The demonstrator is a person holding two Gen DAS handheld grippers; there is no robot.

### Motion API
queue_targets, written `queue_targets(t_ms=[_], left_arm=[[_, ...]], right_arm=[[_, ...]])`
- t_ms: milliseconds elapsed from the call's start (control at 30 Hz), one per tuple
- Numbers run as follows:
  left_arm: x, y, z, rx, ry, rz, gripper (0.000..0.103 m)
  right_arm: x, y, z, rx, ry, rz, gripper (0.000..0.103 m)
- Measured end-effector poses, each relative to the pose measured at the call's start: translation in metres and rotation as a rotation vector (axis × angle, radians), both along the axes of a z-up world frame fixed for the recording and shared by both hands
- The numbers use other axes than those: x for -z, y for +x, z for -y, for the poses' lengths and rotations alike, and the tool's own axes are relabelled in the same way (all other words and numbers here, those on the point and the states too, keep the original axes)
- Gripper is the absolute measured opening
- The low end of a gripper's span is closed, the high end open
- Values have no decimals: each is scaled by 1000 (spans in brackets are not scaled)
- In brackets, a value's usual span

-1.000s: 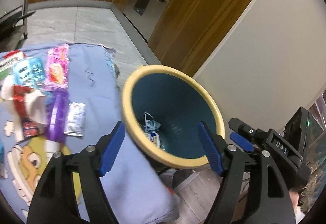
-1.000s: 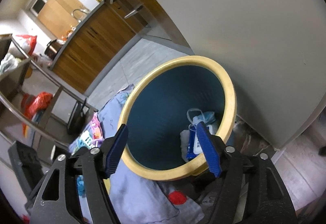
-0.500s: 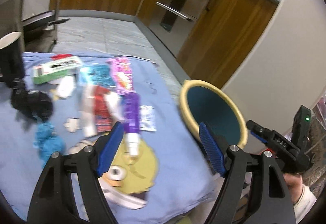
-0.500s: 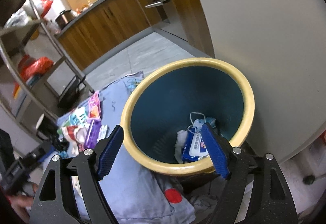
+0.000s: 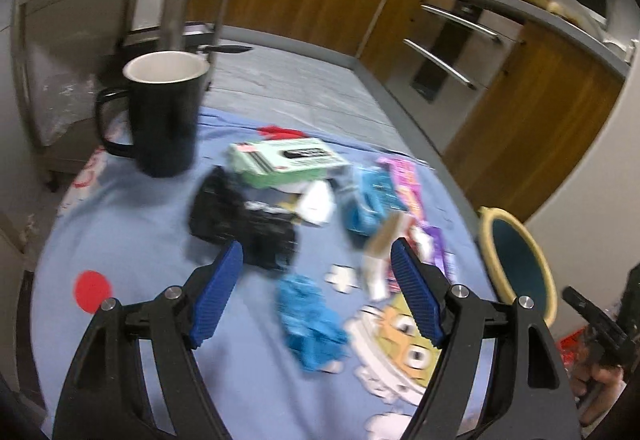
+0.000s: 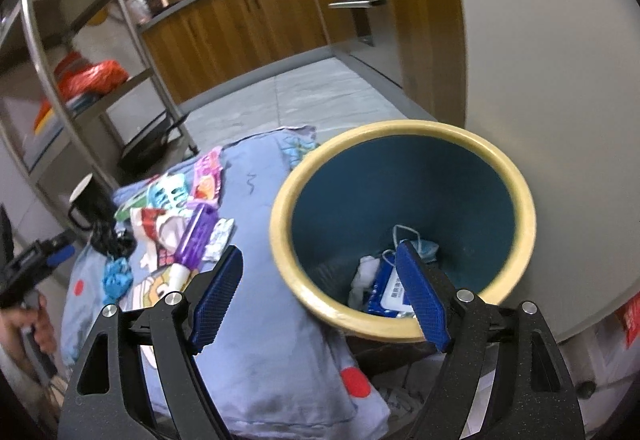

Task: Collect trash
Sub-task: 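Move both tools back toward the remaining trash on the cushion, then grasp the black plastic bag with the left gripper while the right grasps the red-white wrapper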

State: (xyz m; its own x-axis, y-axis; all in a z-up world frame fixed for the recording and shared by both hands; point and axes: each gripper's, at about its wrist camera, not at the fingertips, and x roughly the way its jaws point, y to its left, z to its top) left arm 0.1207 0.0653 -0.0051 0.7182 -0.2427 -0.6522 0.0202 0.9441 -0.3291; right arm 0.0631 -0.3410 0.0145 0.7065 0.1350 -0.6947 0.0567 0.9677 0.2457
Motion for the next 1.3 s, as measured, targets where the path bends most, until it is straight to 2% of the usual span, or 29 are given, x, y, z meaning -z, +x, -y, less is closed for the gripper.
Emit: queue_targets(t_ms=[167,300,400,500,700,833,1000,1300], left_arm=[[20,17,-25,-52,3,-26,73],[30,30,-33,-72,-18,-33,66],[38,41,-29,-55,-1,-38,53],[48,48,-29,-46,14,-58,30],[52,44,-38,-64,-32,-66,13],[51,36,-53,-116,-113,-67,12],[44,23,-64,-150,-170,-55,11],[27,3,-71,-169,-192,-3,11]], right_arm=[[0,8,-26,-58,-31,-11,79],[2,18,-48,-92,-33,-26,79],[2,29,-70,-133,-41,-29,79],[1,40,-95,-181,-54,-26,79],[1,60,-141,-264,-67,-27,79],[5,74,-168,-314,-70,-32,79],[17,92,-196,-367,-120,-61,64],[48,118,-213,-388,-196,-136,43]])
